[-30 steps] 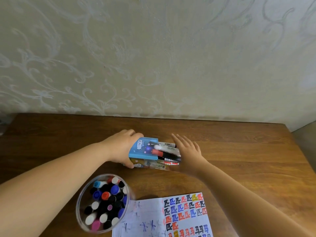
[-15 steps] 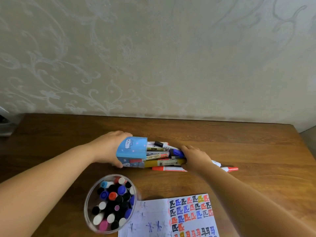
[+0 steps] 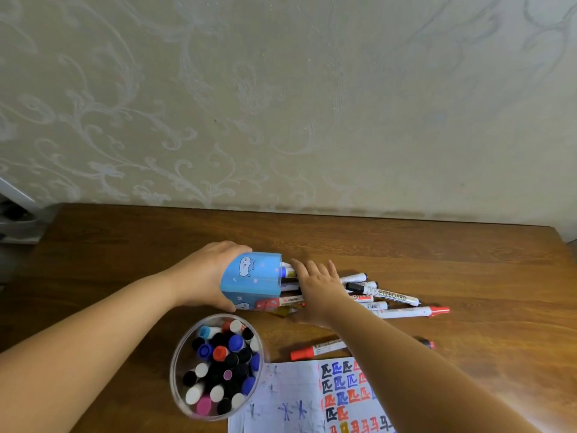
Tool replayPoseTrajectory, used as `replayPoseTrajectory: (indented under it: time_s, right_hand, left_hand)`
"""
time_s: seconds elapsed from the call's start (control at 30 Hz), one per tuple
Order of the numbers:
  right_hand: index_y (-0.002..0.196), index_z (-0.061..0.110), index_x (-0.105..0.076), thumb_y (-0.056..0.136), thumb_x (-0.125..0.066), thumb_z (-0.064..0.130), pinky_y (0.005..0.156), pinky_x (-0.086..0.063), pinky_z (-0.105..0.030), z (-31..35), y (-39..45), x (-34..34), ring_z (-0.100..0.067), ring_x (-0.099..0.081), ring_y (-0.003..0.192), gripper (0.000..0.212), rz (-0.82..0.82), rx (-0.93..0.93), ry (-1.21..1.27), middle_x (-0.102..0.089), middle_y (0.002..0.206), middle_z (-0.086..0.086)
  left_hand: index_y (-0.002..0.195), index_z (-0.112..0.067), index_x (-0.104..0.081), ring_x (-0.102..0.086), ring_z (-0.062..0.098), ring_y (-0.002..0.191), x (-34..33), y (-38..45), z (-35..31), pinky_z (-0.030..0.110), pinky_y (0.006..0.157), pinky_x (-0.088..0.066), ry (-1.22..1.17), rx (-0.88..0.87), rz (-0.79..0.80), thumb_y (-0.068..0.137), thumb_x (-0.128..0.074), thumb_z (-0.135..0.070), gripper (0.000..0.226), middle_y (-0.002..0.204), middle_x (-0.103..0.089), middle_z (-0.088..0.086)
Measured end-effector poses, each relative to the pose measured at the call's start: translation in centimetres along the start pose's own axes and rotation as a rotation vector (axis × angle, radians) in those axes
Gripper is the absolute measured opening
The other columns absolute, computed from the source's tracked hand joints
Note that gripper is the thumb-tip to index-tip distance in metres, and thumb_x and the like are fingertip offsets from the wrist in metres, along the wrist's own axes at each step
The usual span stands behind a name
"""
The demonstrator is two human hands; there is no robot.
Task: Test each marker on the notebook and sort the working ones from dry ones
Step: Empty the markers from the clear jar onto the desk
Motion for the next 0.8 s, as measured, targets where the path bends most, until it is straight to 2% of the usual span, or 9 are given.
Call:
replayPoseTrajectory:
  time_s: [0.13,0.23,0.3,0.33,0.43,0.5,0.57,0.67,0.8]
  right_hand:
    - [0.129,0.021,-0.038,0.080,-0.066,0.044,0.110,-0.028,-0.045,-1.9,-0.1,0.9,-0.023,-0.042,0.125,0.061,-0.020,-0.079,0.050,-0.048,0.129,-0.001]
    - [0.122,0.021,-0.044,0.086,-0.062,0.026,0.104,-0.033,-0.041,-3.6,-0.8,0.7,-0.023,-0.045,0.121,0.041,0.021,-0.096,0.003,-0.053,0.125,-0.001]
    - [0.126,0.022,-0.043,0.085,-0.061,0.018,0.105,-0.031,-0.041,-4.8,-1.2,0.5,-0.023,-0.042,0.124,0.044,0.044,-0.123,-0.037,-0.051,0.129,-0.001]
    - [0.130,0.023,-0.042,0.084,-0.062,0.022,0.107,-0.029,-0.043,-5.2,-1.4,0.5,-0.024,-0.040,0.126,0.050,0.060,-0.132,-0.044,-0.048,0.132,-0.001]
    - [0.144,0.027,-0.028,0.078,-0.064,0.050,0.114,-0.017,-0.052,-3.8,-1.7,0.6,-0.027,-0.029,0.135,0.079,0.113,-0.065,-0.002,-0.037,0.143,-0.001]
    - [0.148,0.028,-0.018,0.077,-0.061,0.060,0.115,-0.011,-0.055,-1.8,-1.6,0.5,-0.029,-0.025,0.138,0.089,0.119,-0.018,0.023,-0.033,0.147,-0.001]
    - [0.146,0.028,-0.022,0.080,-0.059,0.060,0.115,-0.011,-0.055,-0.4,-1.5,0.2,-0.029,-0.030,0.134,0.082,0.094,-0.003,0.003,-0.037,0.142,-0.002]
    - [0.133,0.023,-0.041,0.086,-0.057,0.050,0.115,-0.012,-0.051,0.0,-1.8,-0.1,-0.028,-0.038,0.127,0.057,0.079,0.010,-0.060,-0.043,0.130,-0.003]
    - [0.134,0.025,-0.041,0.088,-0.055,0.037,0.116,-0.010,-0.049,-0.7,-2.6,-0.4,-0.029,-0.036,0.128,0.049,0.121,0.008,-0.102,-0.042,0.131,-0.004]
  left_hand:
    - [0.140,-0.032,-0.025,-0.027,0.005,0.129,0.8,-0.5,0.7,0.028,0.108,-0.027,-0.042,0.004,-0.024,0.055,-0.085,-0.035,0.104,0.137,-0.031,-0.016]
    - [0.142,-0.030,-0.022,-0.021,0.007,0.134,0.7,-0.9,1.6,0.029,0.111,-0.021,-0.016,0.015,-0.004,0.058,-0.084,-0.031,0.105,0.142,-0.027,-0.013]
    - [0.144,-0.028,-0.018,-0.018,0.009,0.136,0.3,-1.3,2.4,0.034,0.114,-0.020,-0.014,0.027,0.012,0.058,-0.084,-0.033,0.109,0.146,-0.023,-0.009]
    - [0.145,-0.027,-0.016,-0.017,0.010,0.137,0.0,-1.4,2.7,0.036,0.115,-0.020,-0.023,0.036,0.016,0.057,-0.084,-0.034,0.111,0.147,-0.021,-0.008]
    - [0.146,-0.024,-0.015,-0.015,0.010,0.138,-0.2,-1.6,2.9,0.035,0.115,-0.019,-0.065,0.044,0.006,0.058,-0.084,-0.038,0.112,0.148,-0.019,-0.006]
    - [0.145,-0.024,-0.017,-0.015,0.010,0.137,0.0,-1.7,2.4,0.033,0.115,-0.019,-0.074,0.024,-0.016,0.057,-0.083,-0.041,0.112,0.147,-0.021,-0.007]
    - [0.145,-0.025,-0.018,-0.016,0.009,0.137,0.3,-1.9,2.0,0.032,0.114,-0.019,-0.072,0.003,-0.031,0.057,-0.083,-0.044,0.111,0.146,-0.022,-0.007]
    - [0.144,-0.026,-0.020,-0.017,0.009,0.137,0.6,-2.5,2.4,0.034,0.114,-0.020,-0.074,-0.005,-0.042,0.057,-0.083,-0.045,0.109,0.144,-0.023,-0.009]
    - [0.142,-0.029,-0.022,-0.020,0.007,0.134,1.2,-3.6,4.5,0.034,0.113,-0.023,-0.086,0.061,-0.081,0.054,-0.085,-0.041,0.110,0.142,-0.024,-0.012]
Point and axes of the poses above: each hand's wrist, its own y-axis towards the middle knuckle, its own x-axis out of the back of the hand, z = x × y, the point moved 10 cm from there along y, towards the middle knuckle
